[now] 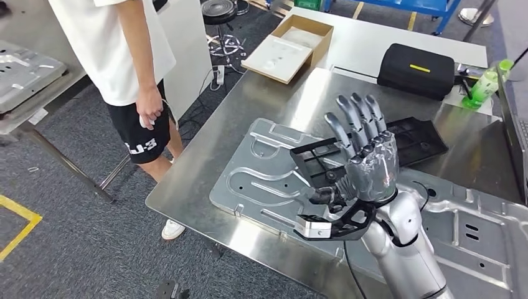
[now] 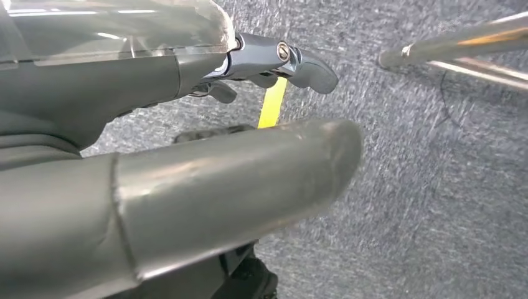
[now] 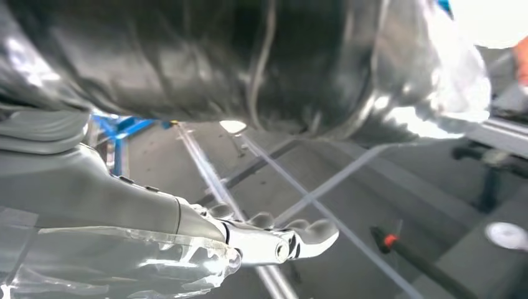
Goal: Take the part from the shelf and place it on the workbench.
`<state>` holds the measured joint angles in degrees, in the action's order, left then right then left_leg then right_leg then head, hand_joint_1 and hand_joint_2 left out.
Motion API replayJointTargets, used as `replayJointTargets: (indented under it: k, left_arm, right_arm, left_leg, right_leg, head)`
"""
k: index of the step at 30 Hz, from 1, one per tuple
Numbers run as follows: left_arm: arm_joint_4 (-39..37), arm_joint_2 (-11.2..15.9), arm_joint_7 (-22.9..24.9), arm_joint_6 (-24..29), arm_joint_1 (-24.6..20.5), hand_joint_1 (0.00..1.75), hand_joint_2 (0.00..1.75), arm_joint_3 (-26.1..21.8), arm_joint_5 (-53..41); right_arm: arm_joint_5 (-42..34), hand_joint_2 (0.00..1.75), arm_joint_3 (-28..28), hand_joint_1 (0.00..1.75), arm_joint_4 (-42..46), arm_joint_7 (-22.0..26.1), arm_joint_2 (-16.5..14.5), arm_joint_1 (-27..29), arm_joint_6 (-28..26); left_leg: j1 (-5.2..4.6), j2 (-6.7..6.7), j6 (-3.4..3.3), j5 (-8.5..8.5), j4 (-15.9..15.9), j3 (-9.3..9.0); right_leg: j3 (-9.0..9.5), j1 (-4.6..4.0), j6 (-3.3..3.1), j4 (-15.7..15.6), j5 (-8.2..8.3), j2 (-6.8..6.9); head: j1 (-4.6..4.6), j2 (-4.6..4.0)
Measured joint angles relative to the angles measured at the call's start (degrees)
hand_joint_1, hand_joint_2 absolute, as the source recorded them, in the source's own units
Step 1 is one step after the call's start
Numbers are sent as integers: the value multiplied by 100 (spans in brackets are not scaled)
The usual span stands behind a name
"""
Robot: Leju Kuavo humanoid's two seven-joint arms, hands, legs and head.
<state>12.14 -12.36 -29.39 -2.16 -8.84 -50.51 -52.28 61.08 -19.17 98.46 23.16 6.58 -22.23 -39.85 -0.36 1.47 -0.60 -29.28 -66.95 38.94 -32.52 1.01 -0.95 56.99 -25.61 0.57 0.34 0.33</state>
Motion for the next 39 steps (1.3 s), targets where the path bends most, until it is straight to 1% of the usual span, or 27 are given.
replayJointTargets:
  k: [1,2,3,4,5,7,9,11,12,14,16,17,18,19,20,21,23,25,27,28,29,31,33,34,35,37,39]
  left_arm:
    - [1,5,-1,5,-17,0,0,0,-9]
    - [1,11,-1,8,-25,0,0,0,-14]
    - [1,19,-1,12,-25,0,0,0,-20]
    - [1,29,-2,19,-24,0,0,0,-23]
    - [1,40,-4,26,-24,0,0,0,-25]
    - [1,54,-8,30,-34,0,0,0,-11]
    - [1,69,-30,16,-45,0,0,0,22]
    - [1,102,-89,42,-41,0,0,0,56]
    - [2,123,-121,72,-35,0,0,0,68]
    - [3,160,-160,124,-35,0,0,-1,77]
    - [3,184,-181,177,-52,0,0,-3,77]
    - [3,192,-189,216,-63,0,0,-4,75]
    - [3,199,-194,257,-70,0,0,-4,72]
    - [3,203,-197,291,-76,0,0,-4,68]
    - [3,206,-197,311,-81,0,0,-4,66]
    - [3,208,-197,321,-90,0,0,-4,66]
    - [3,203,-197,327,-121,0,0,-4,61]
    - [3,199,-191,331,-158,0,0,-2,41]
    - [3,212,-151,357,-172,0,0,2,10]
    - [3,219,-125,378,-170,0,0,5,-3]
    - [3,226,-98,398,-174,0,0,8,-9]
    - [3,232,-58,434,-205,0,0,11,-10]
    - [3,237,-5,485,-232,0,0,11,4]
    - [3,244,25,518,-225,0,0,11,21]
    - [3,255,54,554,-209,0,0,11,40]
    - [3,284,94,614,-180,0,0,11,69]
    - [3,299,134,663,-175,0,0,10,78]
  right_arm:
    - [47,0,-84,0,-49,-35,-31,-57,-2]
    - [76,0,-150,0,-93,-61,-60,-97,-2]
    - [88,0,-205,0,-132,-78,-88,-129,-2]
    - [94,0,-254,0,-166,-97,-112,-162,-2]
    - [99,0,-296,0,-194,-118,-128,-205,-2]
    - [164,0,-382,0,-241,-188,-147,-325,-2]
    - [278,0,-477,0,-287,-307,-165,-460,-2]
    - [360,0,-559,0,-335,-445,-181,-587,-2]
    - [384,0,-588,0,-356,-498,-185,-647,-3]
    - [401,0,-616,0,-385,-556,-185,-746,-4]
    - [401,0,-624,0,-414,-577,-181,-789,-5]
    - [401,0,-631,0,-431,-585,-179,-800,-5]
    - [400,0,-643,0,-447,-593,-178,-817,-2]
    - [398,0,-659,0,-462,-603,-175,-846,2]
    - [397,0,-675,0,-472,-611,-174,-885,5]
    - [395,0,-690,0,-478,-616,-172,-929,9]
    - [394,0,-710,0,-483,-625,-171,-1006,18]
    - [400,0,-755,0,-486,-633,-181,-1071,57]
    - [415,0,-842,0,-500,-646,-203,-1146,111]
    - [428,0,-892,0,-511,-658,-225,-1184,134]
    - [444,0,-940,0,-522,-676,-245,-1219,151]
    - [492,0,-1027,0,-544,-722,-280,-1265,172]
    - [534,0,-1103,0,-575,-767,-290,-1278,173]
    - [549,0,-1140,0,-593,-788,-293,-1276,170]
    - [560,0,-1173,0,-610,-805,-297,-1275,166]
    - [575,0,-1215,0,-636,-828,-303,-1276,154]
    - [584,0,-1236,0,-660,-834,-315,-1281,138]
  left_leg:
    - [31,-55,36,-155,-378,189]
    - [61,-81,65,-222,-635,318]
    - [86,-99,91,-180,-684,347]
    - [107,-124,113,-40,-509,260]
    - [124,-180,130,164,-141,71]
    - [115,-400,124,432,596,-297]
    - [89,-502,59,470,829,-396]
    - [84,-388,-21,489,816,-372]
    - [91,-324,-58,504,833,-372]
    - [108,-208,-141,542,871,-381]
    - [104,-84,-197,566,884,-370]
    - [92,-8,-212,572,882,-361]
    - [75,76,-220,576,877,-356]
    - [57,159,-224,578,872,-354]
    - [38,242,-226,579,866,-356]
    - [22,321,-225,580,862,-361]
    - [8,454,-211,587,852,-354]
    - [27,564,-162,603,849,-314]
    - [43,650,-92,625,868,-285]
    - [32,572,-58,609,851,-273]
    - [21,417,-27,543,758,-232]
    - [29,42,39,238,229,12]
    - [87,-86,106,-65,-484,367]
    - [114,-103,136,-90,-659,459]
    - [139,-122,163,-8,-617,439]
    - [167,-245,197,348,35,108]
    - [136,-422,153,553,641,-208]
  right_leg:
    - [-2,-1,-1,4,-4,78]
    - [-3,0,2,9,-12,154]
    - [-2,5,12,17,-22,228]
    - [0,14,28,31,-36,299]
    - [3,25,51,53,-57,368]
    - [6,21,110,108,-106,481]
    - [12,-13,172,134,-133,563]
    - [34,-24,227,121,-139,658]
    - [44,-11,258,137,-169,639]
    - [-58,23,295,411,-384,376]
    - [-388,29,294,1112,-757,55]
    - [-581,22,287,1490,-899,-8]
    - [-720,14,275,1736,-945,-35]
    - [-764,6,252,1773,-873,-49]
    - [-702,-8,215,1591,-702,-71]
    - [-550,-23,163,1232,-470,-129]
    - [-235,-42,46,502,-151,-381]
    - [-120,-57,0,212,-90,-505]
    - [-98,-56,3,153,-65,-388]
    - [-69,-39,-3,105,-44,-329]
    - [-35,-19,-14,52,-23,-256]
    - [17,-8,-35,-8,-7,-89]
    - [27,-15,-43,-3,-26,95]
    - [29,-14,-38,3,-40,179]
    - [34,-10,-25,14,-59,259]
    - [51,6,17,60,-115,401]
    - [56,-12,83,120,-181,521]
  head:
    - [0,0]
    - [-1,0]
    - [-1,0]
    - [-2,0]
    - [-2,0]
    - [-1,0]
    - [0,0]
    - [-1,0]
    - [2,0]
    - [5,0]
    - [8,0]
    - [8,0]
    - [8,0]
    - [8,0]
    - [8,0]
    - [8,0]
    - [5,0]
    - [5,0]
    - [10,0]
    - [3,0]
    - [-9,0]
    - [-33,0]
    - [-39,0]
    - [-40,0]
    - [-40,0]
    - [-41,0]
    - [-39,0]
